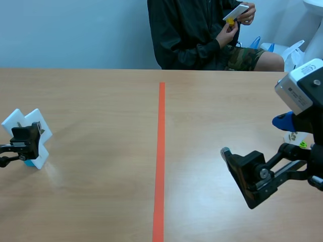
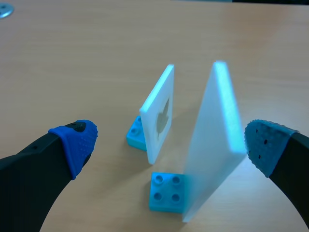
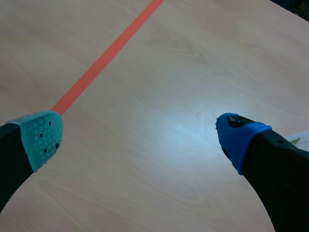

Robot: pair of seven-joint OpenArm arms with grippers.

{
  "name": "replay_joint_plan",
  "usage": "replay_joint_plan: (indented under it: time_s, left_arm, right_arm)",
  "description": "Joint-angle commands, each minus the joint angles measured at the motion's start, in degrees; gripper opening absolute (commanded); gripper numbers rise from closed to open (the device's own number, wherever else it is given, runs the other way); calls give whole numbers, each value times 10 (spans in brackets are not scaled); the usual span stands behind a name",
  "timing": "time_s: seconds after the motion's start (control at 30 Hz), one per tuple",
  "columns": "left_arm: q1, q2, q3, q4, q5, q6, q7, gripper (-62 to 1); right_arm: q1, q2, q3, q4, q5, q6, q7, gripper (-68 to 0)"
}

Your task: Sort the leaf by its shape. The table is split by an orange tape line. A compound leaf with several leaflets goes to the left side, a simple leaf with one blade goes to the right side. Return to the home posture when a red brick is placed on the table.

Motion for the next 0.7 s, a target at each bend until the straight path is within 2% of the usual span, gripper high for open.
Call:
replay_joint_plan:
  time_s: [0.0, 0.17, 0.33, 0.5, 0.67]
  left_arm:
    - [11, -9, -1, 48, -4, -3, -3, 14]
    - [56, -12, -2, 153, -3, -8, 1, 14]
    - [109, -16, -12, 278, -3, -20, 39, 14]
    - [173, -16, -17, 392, -4, -67, 82, 14]
    - [242, -16, -12, 458, -37, -120, 116, 14]
  right_arm:
    - [7, 0, 5, 2, 2, -2, 7, 4]
    - [7, 0, 5, 2, 2, -2, 7, 4]
    - [7, 0, 5, 2, 2, -2, 7, 4]
    - [7, 0, 5, 2, 2, -2, 7, 4]
    - [7, 0, 5, 2, 2, -2, 7, 4]
